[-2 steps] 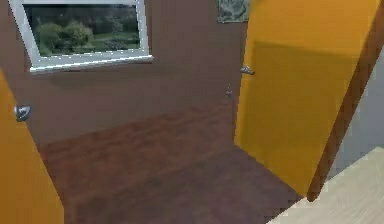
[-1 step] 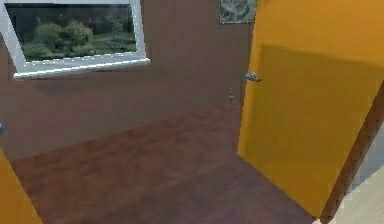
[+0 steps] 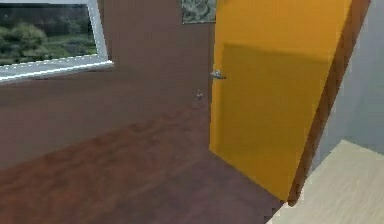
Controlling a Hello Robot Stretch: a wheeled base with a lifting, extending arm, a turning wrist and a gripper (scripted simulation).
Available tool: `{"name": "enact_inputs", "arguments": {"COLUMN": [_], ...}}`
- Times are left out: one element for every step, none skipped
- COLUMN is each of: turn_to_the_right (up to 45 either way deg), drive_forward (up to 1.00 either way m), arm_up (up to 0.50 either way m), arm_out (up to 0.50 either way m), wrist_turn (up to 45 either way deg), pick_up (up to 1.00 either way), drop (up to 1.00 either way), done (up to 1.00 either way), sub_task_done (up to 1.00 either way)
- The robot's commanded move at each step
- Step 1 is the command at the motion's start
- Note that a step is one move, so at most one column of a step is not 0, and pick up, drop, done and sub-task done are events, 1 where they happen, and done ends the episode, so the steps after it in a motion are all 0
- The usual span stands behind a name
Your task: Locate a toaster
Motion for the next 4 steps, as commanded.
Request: {"name": "enact_inputs", "arguments": {"turn_to_the_right": [0.0, -36.0, -3.0, 0.0], "drive_forward": [0.20, 0.00, 0.00, 1.00], "arm_up": [0.00, 0.00, 0.00, 0.00], "arm_out": [0.00, 0.00, 0.00, 0.00], "wrist_turn": [0.0, 0.0, 0.0, 0.0], "pick_up": [0.00, 0.00, 0.00, 0.00], "drop": [0.00, 0.00, 0.00, 0.00], "done": [0.00, 0.00, 0.00, 0.00], "sub_task_done": [0.00, 0.00, 0.00, 0.00]}}
